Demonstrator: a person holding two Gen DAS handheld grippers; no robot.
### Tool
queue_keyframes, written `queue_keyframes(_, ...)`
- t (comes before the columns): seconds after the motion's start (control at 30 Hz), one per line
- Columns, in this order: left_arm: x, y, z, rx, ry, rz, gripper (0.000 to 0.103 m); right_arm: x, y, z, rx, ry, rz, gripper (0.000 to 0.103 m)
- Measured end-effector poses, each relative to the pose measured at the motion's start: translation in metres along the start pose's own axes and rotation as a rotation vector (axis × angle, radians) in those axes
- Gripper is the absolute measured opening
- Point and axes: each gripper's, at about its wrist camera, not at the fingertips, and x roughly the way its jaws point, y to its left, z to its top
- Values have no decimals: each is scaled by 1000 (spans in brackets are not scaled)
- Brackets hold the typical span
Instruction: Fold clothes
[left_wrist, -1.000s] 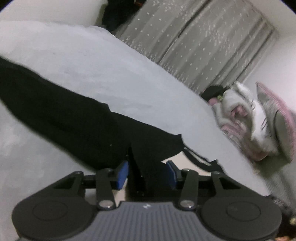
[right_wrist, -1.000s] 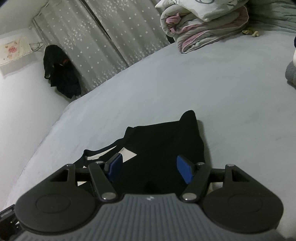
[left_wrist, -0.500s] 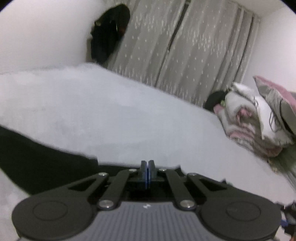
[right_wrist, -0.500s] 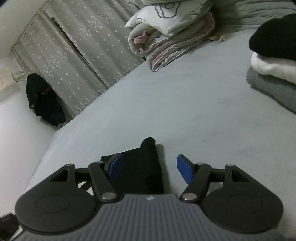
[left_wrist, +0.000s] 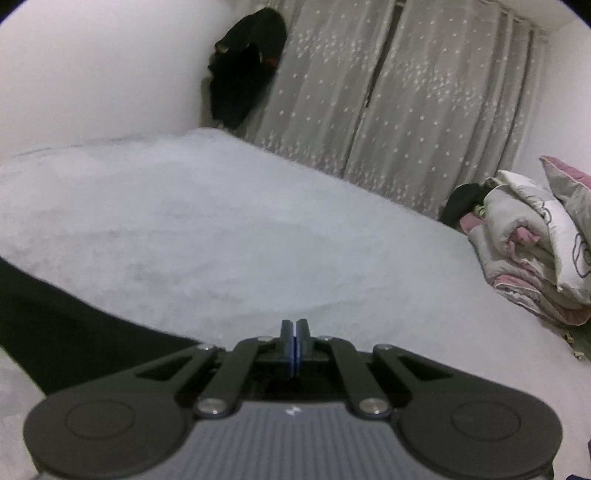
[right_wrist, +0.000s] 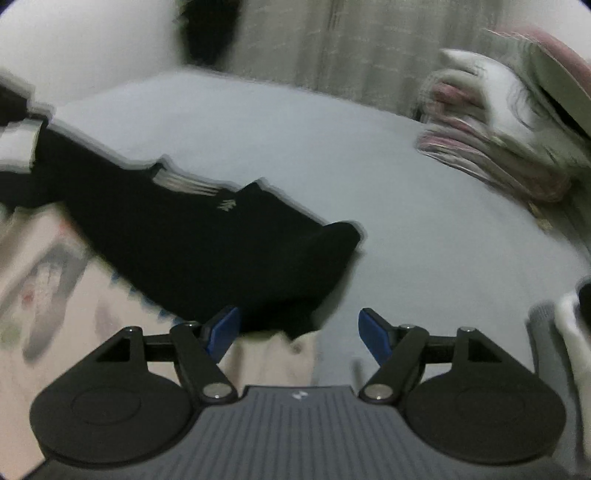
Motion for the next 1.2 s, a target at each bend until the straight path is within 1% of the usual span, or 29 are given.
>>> queue_keyframes(0.07, 3, 1, -2, -4, 9, 11, 1, 6, 9, -8, -117, 23, -29, 73)
queue_keyframes(0.1, 4, 3, -3, -3, 12, 14, 1, 7, 11, -12, -157, 25, -39, 72)
queue_keyframes(0.13, 4, 4, -4, -2, 15, 18, 1, 7, 9, -13, -163, 16, -44, 70)
queue_keyframes(0.17, 5, 4, -5, 0, 18, 21, 1, 8, 5, -14, -150, 10, -49, 62)
queue_keyframes(0.2, 6, 4, -7, 0, 23, 24, 1, 9, 1, -14, -139, 3, -64, 57)
queue_keyframes(0.27, 8, 5, -9, 1, 34, 29, 1, 18, -5, -15, -109, -2, -83, 34)
queue_keyframes(0.3, 10, 6, -11, 1, 39, 31, 1, 21, -8, -16, -88, -2, -65, 25)
queue_keyframes(0.33, 10, 7, -13, 0, 46, 34, 1, 20, -11, -17, -66, -7, -29, 13)
queue_keyframes(0.37, 11, 8, -14, -2, 54, 37, 1, 17, -14, -15, -49, -17, -20, 13)
queue_keyframes(0.43, 11, 9, -17, -9, 72, 35, 1, 10, -19, -10, -13, -27, -45, 12)
queue_keyframes(0.5, 9, 12, -19, -15, 90, 35, 1, 4, -28, -12, 27, -11, -54, 11)
queue_keyframes(0.53, 8, 13, -21, -17, 99, 39, 1, 5, -31, -14, 28, 9, -55, 9)
queue_keyframes(0.7, 26, 26, -37, -13, 225, 73, 1, 18, -26, -19, 2, 83, -50, 9)
queue_keyframes(0.8, 23, 38, -40, -71, 214, 23, 3, 9, -36, -19, 79, 60, 7, 11)
queue_keyframes(0.83, 22, 42, -39, -98, 205, -4, 5, 4, -42, -18, 117, 44, 25, 16)
queue_keyframes(0.87, 21, 46, -39, -126, 195, -32, 12, 0, -49, -18, 157, 24, 36, 30)
queue_keyframes(0.9, 20, 49, -38, -153, 185, -59, 24, -3, -54, -18, 195, 3, 39, 37)
queue_keyframes(0.93, 19, 53, -37, -180, 175, -87, 31, -6, -60, -17, 232, -18, 41, 48)
queue_keyframes(0.97, 18, 57, -36, -208, 165, -114, 40, -9, -65, -17, 270, -38, 43, 50)
queue_keyframes(1.0, 16, 58, -36, -222, 147, -128, 44, -10, -70, -16, 311, -57, 51, 50)
queue_keyframes(1.03, 16, 59, -37, -229, 142, -134, 45, -9, -75, -16, 357, -73, 65, 50)
queue_keyframes(1.1, 23, 56, -38, -235, 164, -127, 46, -5, -80, -15, 418, -94, 88, 50)
queue_keyframes(1.17, 29, 51, -40, -226, 198, -111, 44, 0, -81, -15, 455, -103, 86, 50)
queue_keyframes(1.2, 30, 47, -42, -208, 194, -101, 43, 2, -81, -14, 473, -108, 82, 50)
